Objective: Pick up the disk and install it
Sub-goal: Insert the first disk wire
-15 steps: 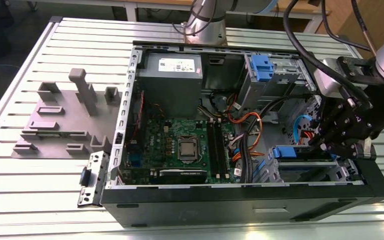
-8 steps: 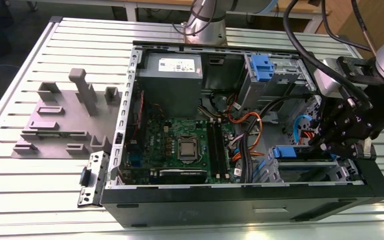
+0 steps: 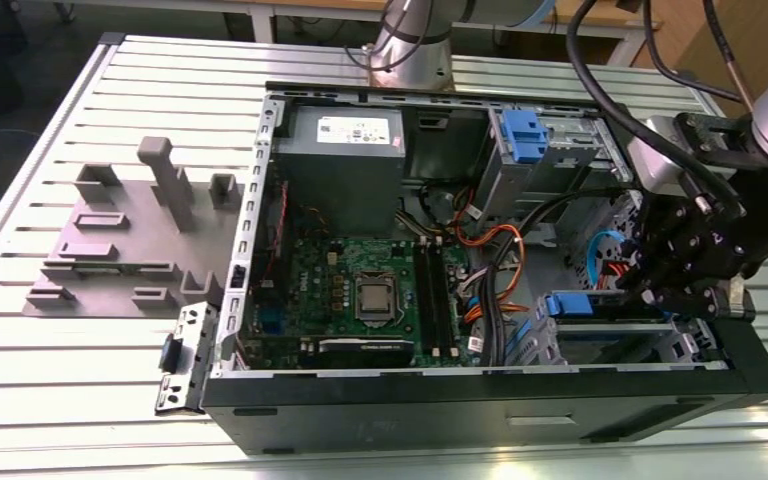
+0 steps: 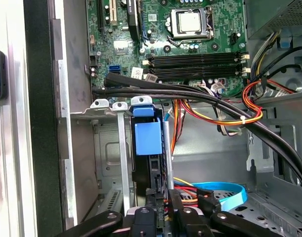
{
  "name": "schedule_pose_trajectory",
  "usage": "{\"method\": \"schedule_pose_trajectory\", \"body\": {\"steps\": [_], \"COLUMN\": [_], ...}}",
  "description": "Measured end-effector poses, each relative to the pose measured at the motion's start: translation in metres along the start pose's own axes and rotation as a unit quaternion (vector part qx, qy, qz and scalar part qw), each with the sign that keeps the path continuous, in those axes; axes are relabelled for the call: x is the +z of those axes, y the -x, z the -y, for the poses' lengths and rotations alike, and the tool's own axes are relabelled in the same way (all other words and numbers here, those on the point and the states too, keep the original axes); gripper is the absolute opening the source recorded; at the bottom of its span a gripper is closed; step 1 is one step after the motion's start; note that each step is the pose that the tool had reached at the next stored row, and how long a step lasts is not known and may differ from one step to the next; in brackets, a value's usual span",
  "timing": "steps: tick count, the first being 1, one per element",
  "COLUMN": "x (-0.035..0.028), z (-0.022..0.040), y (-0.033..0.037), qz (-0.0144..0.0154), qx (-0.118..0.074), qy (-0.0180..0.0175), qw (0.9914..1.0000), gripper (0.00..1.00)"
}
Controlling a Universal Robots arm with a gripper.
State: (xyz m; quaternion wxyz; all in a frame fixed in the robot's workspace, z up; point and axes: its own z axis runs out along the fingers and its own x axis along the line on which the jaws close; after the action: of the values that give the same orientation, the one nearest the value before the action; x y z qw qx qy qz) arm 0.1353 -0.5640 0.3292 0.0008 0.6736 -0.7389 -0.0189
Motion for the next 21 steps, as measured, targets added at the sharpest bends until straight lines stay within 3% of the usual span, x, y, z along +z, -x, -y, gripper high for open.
{"method": "schedule_pose_trajectory", "body": {"steps": [8,11,14,21], "x": [-0.0109,-0.011,-0.0112,-0.0117], "z": [-0.0003,-0.0003,-0.0003,-0.0004], "y": [0.0003,0.0003,0.0003,0.0003], "qz": [0.0,0.0002,0.0,0.0], "qx": [0.0,0.0,0.0,0.0], "qy": [0.0,0.0,0.0,0.0], "qw": [1.0,1.0,1.0,1.0], "gripper": [0.24,0.23,0.11,0.11]}}
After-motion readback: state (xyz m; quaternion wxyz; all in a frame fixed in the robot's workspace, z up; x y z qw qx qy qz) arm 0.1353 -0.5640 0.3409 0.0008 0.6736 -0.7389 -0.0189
